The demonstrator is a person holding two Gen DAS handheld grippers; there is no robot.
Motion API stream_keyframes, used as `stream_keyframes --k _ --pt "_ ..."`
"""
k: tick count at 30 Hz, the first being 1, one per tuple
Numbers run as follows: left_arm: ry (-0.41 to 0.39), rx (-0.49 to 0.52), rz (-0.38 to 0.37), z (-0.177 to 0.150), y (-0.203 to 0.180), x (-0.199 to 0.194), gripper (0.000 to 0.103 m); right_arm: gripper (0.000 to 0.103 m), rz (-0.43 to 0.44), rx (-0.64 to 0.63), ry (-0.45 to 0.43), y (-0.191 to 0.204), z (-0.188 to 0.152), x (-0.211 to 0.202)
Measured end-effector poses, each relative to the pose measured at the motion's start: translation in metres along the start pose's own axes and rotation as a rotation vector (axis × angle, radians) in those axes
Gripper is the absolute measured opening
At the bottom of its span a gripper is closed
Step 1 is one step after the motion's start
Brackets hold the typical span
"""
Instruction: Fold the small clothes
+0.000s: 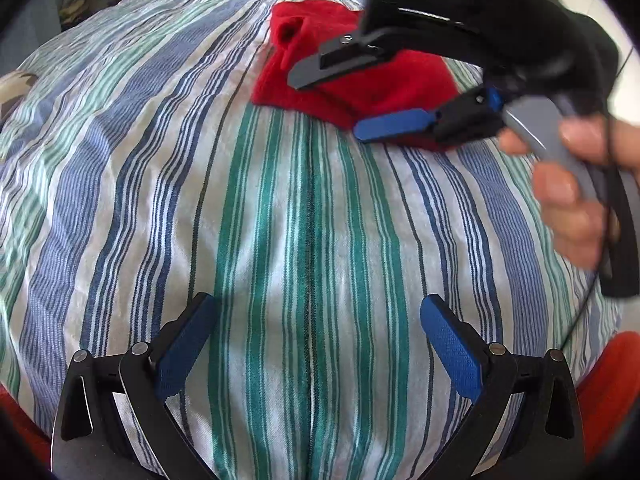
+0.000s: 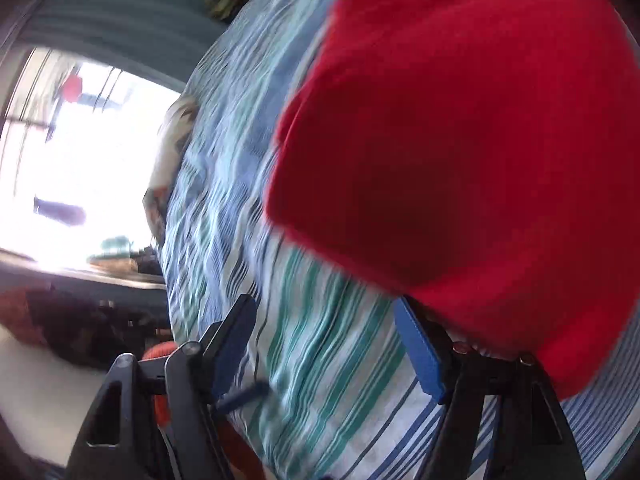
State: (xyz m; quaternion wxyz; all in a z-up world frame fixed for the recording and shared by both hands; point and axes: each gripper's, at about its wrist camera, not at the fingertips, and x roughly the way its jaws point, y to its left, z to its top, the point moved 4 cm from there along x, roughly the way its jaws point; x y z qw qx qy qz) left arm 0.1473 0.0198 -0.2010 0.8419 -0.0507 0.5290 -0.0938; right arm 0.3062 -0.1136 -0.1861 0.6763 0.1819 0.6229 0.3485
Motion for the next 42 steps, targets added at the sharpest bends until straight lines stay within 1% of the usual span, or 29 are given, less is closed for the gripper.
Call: stream_keyframes --k 2,3,4,6,7,8,9,11,12,13,14,17,19,22,25,29,32,37,39,41,42 --pt "-0.003 0.000 0.003 0.000 0.001 0.000 0.102 0.072 0.051 -0.024 -0.082 0.011 -0.005 -0.024" --pt "-0.002 0.001 0.003 0.000 0.002 0.001 0.102 0.072 0.080 -0.025 -0.143 0.014 -0.005 -0.043" --pt "-0.002 0.000 0.003 0.000 0.003 0.001 0.102 0.072 0.091 -0.022 -0.200 0.014 -0.003 -0.061" --pt "-0.003 0.001 0.007 0.002 0.003 0.003 0.102 0.074 0.065 0.016 -0.321 0.001 0.004 -0.096" --pt "-0.002 0.004 0.011 0.003 0.003 0.005 0.102 0.075 0.055 0.039 -0.336 -0.008 0.005 -0.102" --pt "-0.001 0.008 0.017 0.003 0.001 0.007 0.102 0.076 0.045 0.072 -0.329 -0.020 0.007 -0.101" --pt "0.001 0.013 0.023 0.003 0.000 0.008 0.102 0.076 0.036 0.120 -0.292 -0.034 0.008 -0.094" --pt "0.001 0.025 0.034 0.002 -0.004 0.009 0.102 0.076 0.047 0.203 -0.167 -0.056 -0.002 -0.063" --pt "0.001 0.031 0.039 0.001 -0.006 0.008 0.102 0.075 0.043 0.221 -0.102 -0.062 -0.012 -0.045" --pt "0.001 0.038 0.046 0.001 -0.006 0.008 0.102 0.075 0.030 0.217 -0.076 -0.061 -0.021 -0.037" --pt "0.002 0.043 0.052 0.000 -0.006 0.008 0.102 0.075 0.012 0.198 -0.074 -0.057 -0.027 -0.033" --pt "0.005 0.044 0.058 -0.002 -0.005 0.006 0.102 0.075 -0.002 0.154 -0.158 -0.037 -0.044 -0.048" --pt "0.008 0.040 0.056 -0.003 -0.004 0.005 0.102 0.077 -0.046 0.116 -0.229 -0.025 -0.058 -0.066" --pt "0.014 0.040 0.062 -0.002 -0.002 0.005 0.102 0.080 -0.137 0.094 -0.292 -0.021 -0.084 -0.088" --pt "0.017 0.057 0.076 -0.004 -0.002 0.004 0.102 0.080 -0.171 0.119 -0.307 -0.031 -0.111 -0.096" --pt "0.018 0.083 0.101 -0.006 -0.003 0.005 0.102 0.080 -0.180 0.182 -0.313 -0.045 -0.135 -0.100" --pt "0.019 0.096 0.114 -0.009 -0.007 0.006 0.102 0.080 -0.176 0.206 -0.332 -0.055 -0.142 -0.105" --pt "0.016 0.126 0.141 -0.014 -0.015 0.010 0.102 0.080 -0.188 0.202 -0.355 -0.056 -0.148 -0.108" --pt "0.027 0.120 0.130 -0.013 -0.016 0.009 0.102 0.080 -0.189 0.197 -0.358 -0.055 -0.148 -0.109" --pt "0.029 0.085 0.093 -0.004 -0.013 0.004 0.102 0.080 -0.197 0.184 -0.358 -0.055 -0.146 -0.112" --pt "0.019 0.052 0.063 0.005 -0.009 -0.002 0.102 0.080 -0.204 0.175 -0.361 -0.054 -0.144 -0.113"
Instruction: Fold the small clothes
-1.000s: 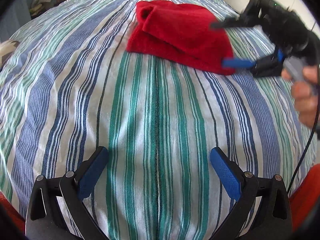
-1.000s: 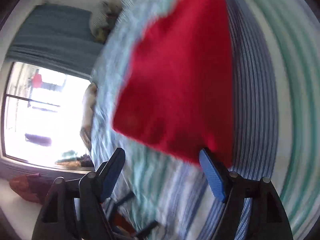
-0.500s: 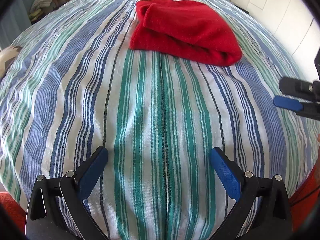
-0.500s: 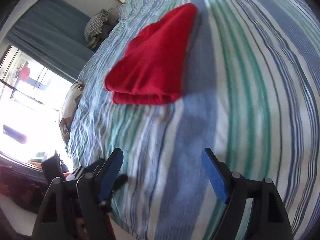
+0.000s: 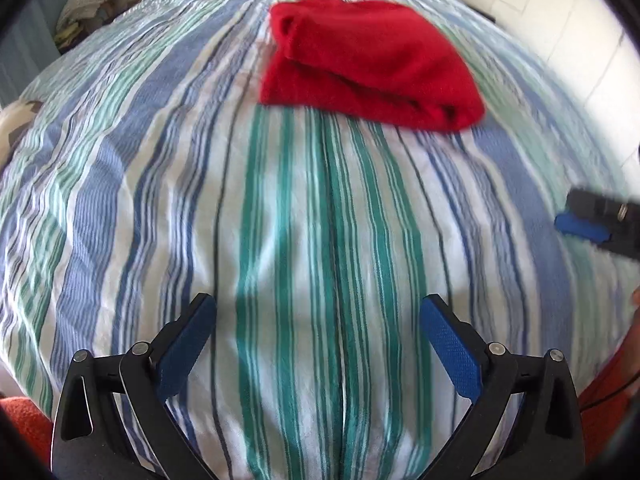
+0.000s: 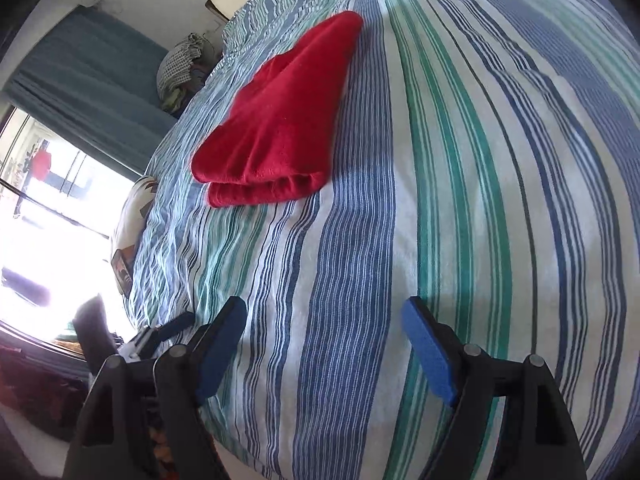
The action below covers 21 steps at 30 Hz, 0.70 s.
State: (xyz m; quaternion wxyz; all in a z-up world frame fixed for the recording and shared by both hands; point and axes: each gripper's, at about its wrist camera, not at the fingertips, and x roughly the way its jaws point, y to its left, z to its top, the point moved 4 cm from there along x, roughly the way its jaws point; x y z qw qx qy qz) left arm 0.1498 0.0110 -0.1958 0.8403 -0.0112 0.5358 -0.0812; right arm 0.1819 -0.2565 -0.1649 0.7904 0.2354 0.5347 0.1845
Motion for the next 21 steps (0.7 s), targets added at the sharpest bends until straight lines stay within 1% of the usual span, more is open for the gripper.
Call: stream_keyframes --k 3,4,6,9,11,12,14,16,18,19,20,21 --pt "-0.061 -0.073 -0.073 0.030 0.014 -0.022 0.102 0.080 -0.037 -0.038 -0.022 0.001 0.009 -0.004" --pt "-0.081 -0.077 -0.077 0.039 0.017 -0.028 0.102 0.080 -0.066 -0.052 -0.032 0.000 0.012 -0.007" --pt "-0.112 -0.071 -0.061 0.052 0.022 -0.038 0.102 0.080 -0.120 -0.079 -0.044 0.000 0.014 -0.010" --pt "-0.145 -0.070 -0.018 0.058 0.030 -0.043 0.102 0.080 -0.283 -0.200 -0.076 0.007 0.007 -0.010" --pt "-0.135 -0.093 0.010 0.052 0.035 -0.034 0.102 0.081 -0.385 -0.272 -0.098 0.009 -0.002 -0.009" --pt "-0.133 -0.104 0.012 0.049 0.040 -0.030 0.102 0.081 -0.449 -0.311 -0.106 0.009 -0.010 -0.006" --pt "-0.131 -0.130 0.020 0.043 0.049 -0.016 0.102 0.081 -0.515 -0.351 -0.109 0.004 -0.021 -0.002" --pt "-0.117 -0.135 0.055 0.030 0.055 0.000 0.102 0.083 -0.540 -0.355 -0.110 -0.002 -0.030 0.001" --pt "-0.071 -0.134 0.082 0.017 0.058 0.018 0.102 0.093 -0.544 -0.334 -0.124 -0.011 -0.036 0.001" --pt "-0.062 -0.135 0.083 0.015 0.058 0.023 0.102 0.096 -0.544 -0.319 -0.125 -0.016 -0.038 0.002" --pt "-0.067 -0.131 0.084 0.014 0.059 0.026 0.103 0.103 -0.542 -0.306 -0.123 -0.021 -0.039 0.004" --pt "-0.073 -0.114 0.093 0.014 0.057 0.028 0.103 0.103 -0.537 -0.292 -0.115 -0.026 -0.040 0.007"
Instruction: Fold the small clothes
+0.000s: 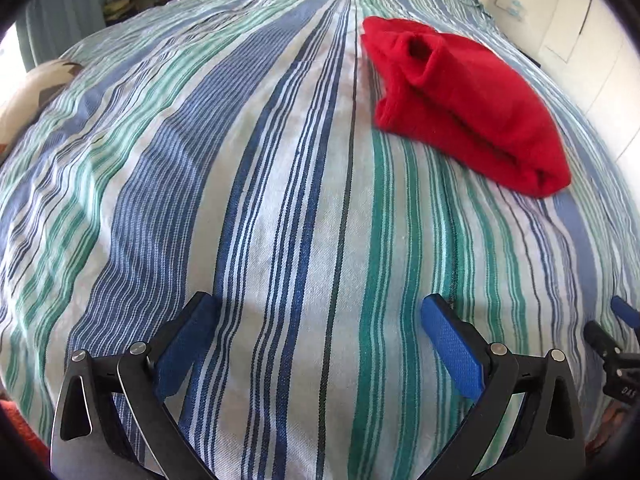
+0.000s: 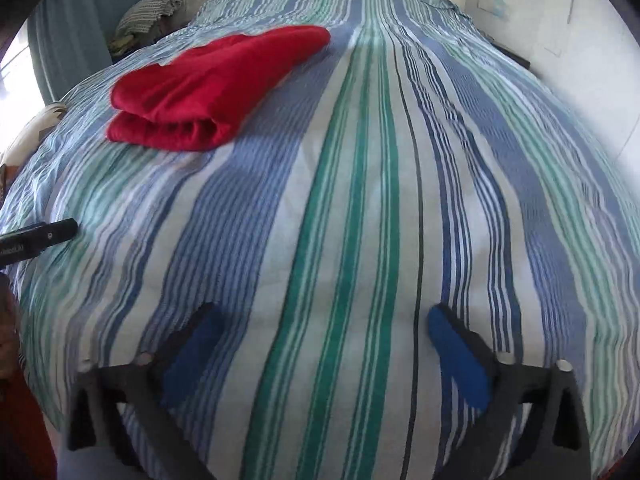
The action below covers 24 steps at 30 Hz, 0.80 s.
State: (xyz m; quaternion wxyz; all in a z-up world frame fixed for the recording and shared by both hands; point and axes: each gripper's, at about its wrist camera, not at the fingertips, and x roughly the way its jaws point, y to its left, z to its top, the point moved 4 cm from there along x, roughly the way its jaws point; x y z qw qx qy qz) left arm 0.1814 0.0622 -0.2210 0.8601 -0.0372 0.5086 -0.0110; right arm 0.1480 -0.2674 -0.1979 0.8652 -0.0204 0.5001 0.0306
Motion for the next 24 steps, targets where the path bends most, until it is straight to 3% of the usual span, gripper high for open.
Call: stream_keyframes --k 5,9,11,14,19,21,24 --pt "-0.032 0.052 0.048 -0.003 -0.009 0.002 0.103 0.103 0.010 0.006 -0.018 -0.005 -0.004 0.009" --pt "-0.033 0.028 0.039 0.001 -0.007 -0.009 0.102 0.103 0.005 -0.008 -0.041 -0.005 -0.006 0.011" --pt "-0.084 -0.004 0.016 0.010 -0.003 -0.023 0.102 0.103 0.010 -0.008 -0.038 -0.006 -0.005 0.011" --pt "-0.173 -0.053 0.050 0.034 0.012 -0.033 0.103 0.103 0.010 -0.010 -0.045 -0.006 -0.005 0.011" --pt "-0.058 -0.146 0.115 0.036 0.052 0.016 0.103 0.103 0.013 -0.015 -0.046 -0.005 -0.008 0.009" --pt "-0.138 -0.138 0.091 0.028 0.055 0.018 0.103 0.103 0.019 -0.013 -0.047 -0.005 -0.008 0.009" --pt "-0.127 -0.114 0.139 0.029 0.048 0.017 0.103 0.103 0.016 -0.015 -0.048 -0.005 -0.007 0.009"
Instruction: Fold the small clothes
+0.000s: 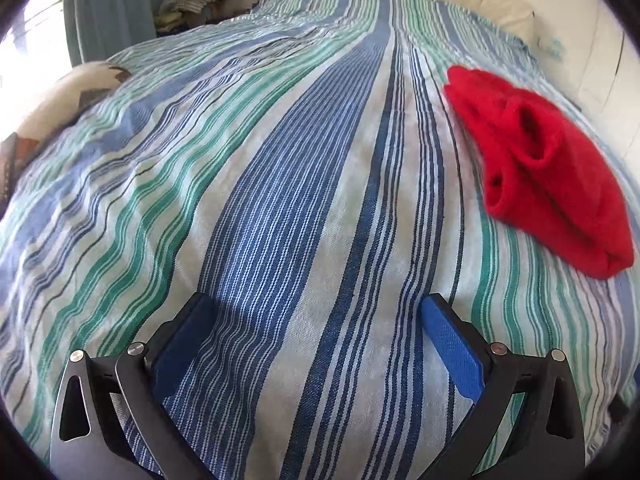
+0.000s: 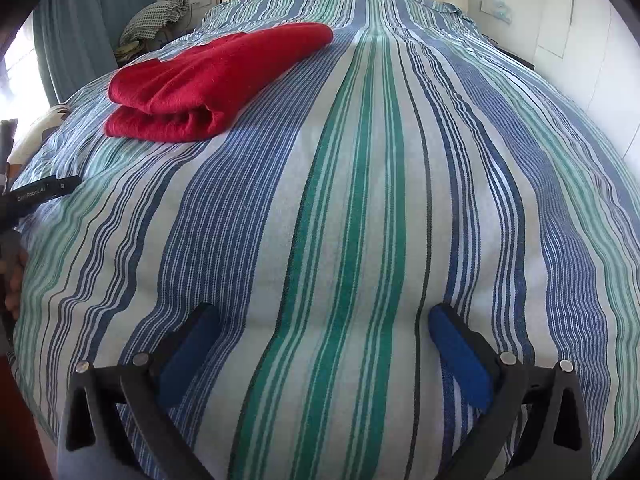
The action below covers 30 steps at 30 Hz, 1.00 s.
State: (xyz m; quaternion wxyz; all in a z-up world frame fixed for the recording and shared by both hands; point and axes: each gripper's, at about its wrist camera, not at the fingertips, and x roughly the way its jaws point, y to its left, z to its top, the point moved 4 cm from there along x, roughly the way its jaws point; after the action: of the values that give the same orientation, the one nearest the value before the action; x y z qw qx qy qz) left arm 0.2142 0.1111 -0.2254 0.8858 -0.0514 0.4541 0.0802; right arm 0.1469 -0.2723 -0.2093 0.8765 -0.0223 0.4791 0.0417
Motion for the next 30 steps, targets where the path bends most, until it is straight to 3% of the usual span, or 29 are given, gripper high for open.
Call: stream_keyframes --k 4,8,10,12,16,30 --pt "0.048 0.003 0.001 0.007 0.000 -0.002 0.103 0.103 0.000 0.000 -0.001 0.000 -0.001 0.000" --pt "0.045 0.002 -0.003 0.033 0.003 0.011 0.103 0.103 0.000 -0.001 -0.003 0.000 -0.001 -0.001" --pt "0.054 0.010 0.004 0.028 0.005 0.023 0.103 0.103 0.002 0.000 -0.002 0.000 0.000 -0.001" --pt "-0.006 0.008 -0.009 0.024 0.008 0.021 0.103 0.103 0.005 0.001 -0.003 0.001 -0.001 -0.002" --pt "-0.037 0.029 0.014 0.020 0.004 0.015 0.103 0.103 0.005 0.001 -0.004 0.000 0.000 -0.001" --pt "-0.035 0.025 0.014 0.019 0.004 0.018 0.103 0.103 0.006 0.002 -0.009 0.001 -0.001 -0.003"
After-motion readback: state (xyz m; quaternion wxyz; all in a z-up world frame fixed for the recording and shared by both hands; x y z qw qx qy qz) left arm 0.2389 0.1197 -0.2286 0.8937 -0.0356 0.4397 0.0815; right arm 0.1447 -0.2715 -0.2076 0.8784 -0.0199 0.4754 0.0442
